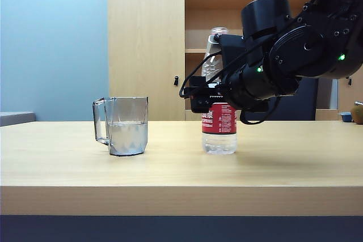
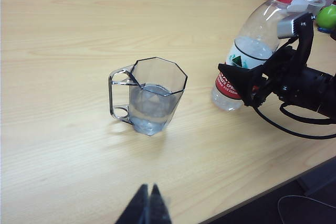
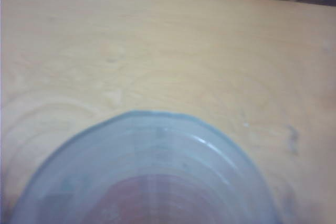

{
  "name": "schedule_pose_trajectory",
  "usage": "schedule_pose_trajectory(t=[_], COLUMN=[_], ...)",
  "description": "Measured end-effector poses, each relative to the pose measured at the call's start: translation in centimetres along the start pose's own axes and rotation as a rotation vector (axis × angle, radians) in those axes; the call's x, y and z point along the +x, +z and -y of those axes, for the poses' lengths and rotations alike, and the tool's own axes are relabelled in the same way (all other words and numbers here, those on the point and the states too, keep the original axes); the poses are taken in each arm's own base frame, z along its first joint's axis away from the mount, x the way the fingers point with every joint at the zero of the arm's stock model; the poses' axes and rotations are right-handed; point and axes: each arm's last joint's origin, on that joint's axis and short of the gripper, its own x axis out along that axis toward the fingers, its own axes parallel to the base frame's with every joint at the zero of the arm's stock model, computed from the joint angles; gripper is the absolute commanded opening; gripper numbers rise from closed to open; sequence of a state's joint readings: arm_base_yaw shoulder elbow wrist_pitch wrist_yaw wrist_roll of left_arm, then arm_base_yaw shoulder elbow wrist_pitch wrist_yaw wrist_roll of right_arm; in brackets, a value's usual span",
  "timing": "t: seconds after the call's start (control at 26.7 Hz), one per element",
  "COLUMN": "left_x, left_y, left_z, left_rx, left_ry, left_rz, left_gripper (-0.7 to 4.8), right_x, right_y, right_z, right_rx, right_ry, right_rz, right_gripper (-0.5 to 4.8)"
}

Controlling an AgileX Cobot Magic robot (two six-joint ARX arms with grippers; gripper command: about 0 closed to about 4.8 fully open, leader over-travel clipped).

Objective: Pick up the mineral water bottle on the table and pour water into the mug until it's half full.

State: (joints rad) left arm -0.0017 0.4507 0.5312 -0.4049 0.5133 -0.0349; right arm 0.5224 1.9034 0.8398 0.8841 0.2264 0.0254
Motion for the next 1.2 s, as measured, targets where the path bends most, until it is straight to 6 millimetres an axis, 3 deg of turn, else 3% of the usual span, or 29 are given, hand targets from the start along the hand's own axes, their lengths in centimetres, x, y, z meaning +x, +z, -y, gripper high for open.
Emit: schedule_pose_trajectory(t=[0.37, 0.6, 0.86, 1.09, 1.12, 1.2], left_x=[-0.4, -4.3, -7.3, -6.8, -6.5, -6.0], left_y=[0.8, 1.2, 0.6, -0.7, -1.1, -1.6], left_z=[0.1, 1.7, 3.1, 2.6, 2.4, 2.1], left_rx=[0.047, 0.174, 0.217, 0.183, 0.178, 0.169], left_ry=[0.040, 0.247, 0.339, 0.387, 0.388, 0.392], left_rz=[0.089, 0.325, 0.495, 0.433, 0.416, 0.391], left_gripper=[-0.06, -0.06, -0.06, -0.05, -0.06, -0.06], right_x=[-2.7, -6.2, -9.1, -10.7, -11.0, -11.6], right_y=[0.4, -0.1, 0.8, 1.8, 2.0, 2.4], right_z=[0.2, 0.0, -0.6, -1.8, -2.1, -2.8], right_rx=[-0.009, -0.022, -0.019, -0.023, -0.025, -0.023], right_ry=[0.006, 0.013, 0.036, 0.052, 0.052, 0.056], right_rz=[-0.009, -0.024, 0.015, 0.034, 0.037, 0.053], right_gripper=[4.79, 4.79, 4.79, 4.79, 4.52, 3.33])
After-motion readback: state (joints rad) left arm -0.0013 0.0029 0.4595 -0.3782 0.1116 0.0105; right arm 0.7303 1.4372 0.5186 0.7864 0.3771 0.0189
